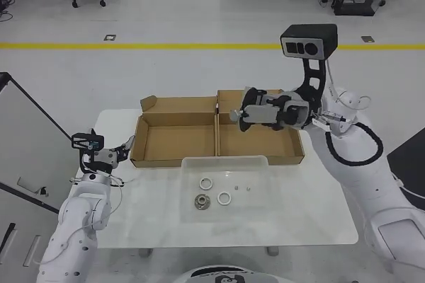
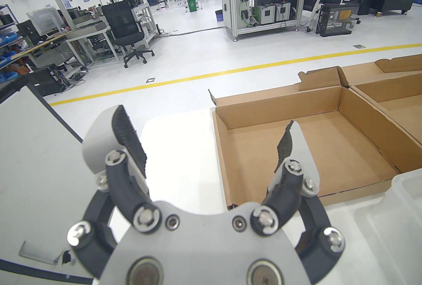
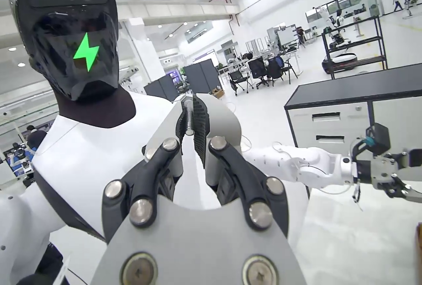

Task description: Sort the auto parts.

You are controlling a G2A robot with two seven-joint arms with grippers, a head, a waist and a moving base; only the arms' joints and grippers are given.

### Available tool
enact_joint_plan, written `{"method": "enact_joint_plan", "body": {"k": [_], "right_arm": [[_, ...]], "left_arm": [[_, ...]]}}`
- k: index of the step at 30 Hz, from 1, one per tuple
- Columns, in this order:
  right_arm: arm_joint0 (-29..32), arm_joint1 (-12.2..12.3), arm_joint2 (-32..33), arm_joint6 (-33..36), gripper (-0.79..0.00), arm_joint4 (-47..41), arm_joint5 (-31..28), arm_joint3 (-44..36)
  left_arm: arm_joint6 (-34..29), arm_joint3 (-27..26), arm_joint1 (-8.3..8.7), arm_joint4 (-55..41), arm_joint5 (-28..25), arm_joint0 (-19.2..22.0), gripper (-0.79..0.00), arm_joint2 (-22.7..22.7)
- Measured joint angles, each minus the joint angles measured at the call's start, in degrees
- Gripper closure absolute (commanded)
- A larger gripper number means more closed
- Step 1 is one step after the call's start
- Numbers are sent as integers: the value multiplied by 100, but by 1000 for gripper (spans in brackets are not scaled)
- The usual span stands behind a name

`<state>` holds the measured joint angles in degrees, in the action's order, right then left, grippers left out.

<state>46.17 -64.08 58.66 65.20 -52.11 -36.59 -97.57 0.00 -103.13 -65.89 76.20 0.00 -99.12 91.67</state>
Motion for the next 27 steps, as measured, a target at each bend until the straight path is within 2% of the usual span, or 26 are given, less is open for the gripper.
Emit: {"method": "enact_joint_plan", "body": {"k": [3, 11, 16, 21, 27], "right_arm": [[74, -39, -19, -26, 0, -277, -55, -21], [432, -196, 94, 127, 0, -1869, -122, -205], [633, -317, 349, 176, 0, -2270, -75, -296], [667, -428, 561, 321, 0, -1833, 71, -180], [479, -481, 635, 391, 0, -535, 141, 31]], "left_arm": [[0, 0, 0, 0, 0, 0, -785, 0], [0, 0, 0, 0, 0, 0, -785, 0], [0, 0, 0, 0, 0, 0, -785, 0], [0, 0, 0, 0, 0, 0, -785, 0], [0, 0, 0, 0, 0, 0, -785, 0]]}}
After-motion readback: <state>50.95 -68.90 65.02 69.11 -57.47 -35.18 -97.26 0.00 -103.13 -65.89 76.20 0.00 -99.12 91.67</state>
